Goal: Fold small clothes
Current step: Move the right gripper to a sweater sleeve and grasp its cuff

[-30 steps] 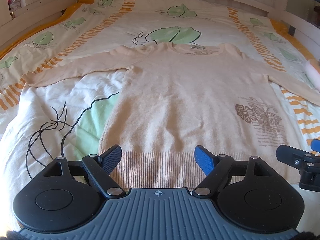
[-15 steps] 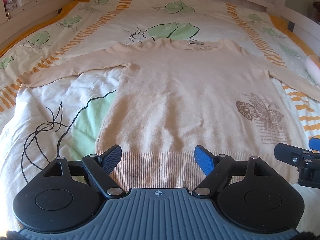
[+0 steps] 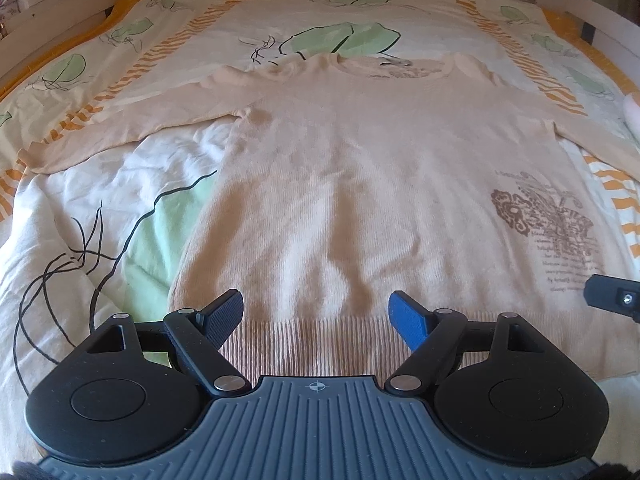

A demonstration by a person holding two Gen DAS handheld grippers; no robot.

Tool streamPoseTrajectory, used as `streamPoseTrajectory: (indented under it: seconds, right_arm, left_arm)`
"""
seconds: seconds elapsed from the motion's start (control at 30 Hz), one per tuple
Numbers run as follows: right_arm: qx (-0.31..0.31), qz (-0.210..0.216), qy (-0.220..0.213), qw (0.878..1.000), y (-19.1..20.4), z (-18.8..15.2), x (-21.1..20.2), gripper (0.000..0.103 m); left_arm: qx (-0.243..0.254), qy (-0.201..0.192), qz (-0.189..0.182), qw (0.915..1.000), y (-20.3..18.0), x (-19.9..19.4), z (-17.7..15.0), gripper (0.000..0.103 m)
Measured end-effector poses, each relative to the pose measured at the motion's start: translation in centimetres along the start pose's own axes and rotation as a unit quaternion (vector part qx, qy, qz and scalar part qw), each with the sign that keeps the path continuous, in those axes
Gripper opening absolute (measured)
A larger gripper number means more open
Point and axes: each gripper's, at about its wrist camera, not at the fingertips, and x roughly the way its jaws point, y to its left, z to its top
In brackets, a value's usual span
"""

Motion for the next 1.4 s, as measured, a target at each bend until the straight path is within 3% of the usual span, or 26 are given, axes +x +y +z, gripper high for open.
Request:
streamPoseTrajectory:
  seconds: [0.53, 0.8, 0.9, 1.03, 1.17, 1.3, 1.4]
  right_arm:
    - [0.135, -0.048, -0.010, 0.990, -10.2, 4.0, 4.8, 0.103]
    - [0.139, -0.046, -0.068, 0.987, -13.2, 7.4, 6.7, 0.103]
    - [0.147, -0.049, -0.086, 0.984, -14.9, 8.7, 7.7, 0.103]
    - [0.156, -0.044, -0.116, 0.980, -16.9, 10.2, 8.6, 0.103]
    - [0.167, -0.039, -0.134, 0.976, -18.4, 10.8, 9.1, 0.103]
    - [0.200, -0.023, -0.150, 0.968, -20.1, 11.4, 9.0, 0.103]
    - [0.247, -0.008, -0.170, 0.954, -21.9, 11.4, 8.2, 0.102]
  left_arm:
    - [0.030, 0.017, 0.003, 0.9994, -1.4, 5.0, 3.2, 0.079]
    - [0.040, 0.019, -0.003, 0.9990, -1.8, 6.7, 4.4, 0.083]
    - [0.050, 0.017, 0.005, 0.9986, -1.8, 7.1, 4.3, 0.096]
    - [0.033, 0.010, -0.011, 0.9993, -0.8, 7.6, 3.9, 0.103]
    - [0.031, 0.006, -0.017, 0.9993, -0.7, 7.6, 3.8, 0.103]
    - [0.037, 0.002, -0.010, 0.9993, -1.1, 7.6, 3.9, 0.103]
    - [0.035, -0.001, -0.012, 0.9993, -0.9, 7.6, 3.9, 0.103]
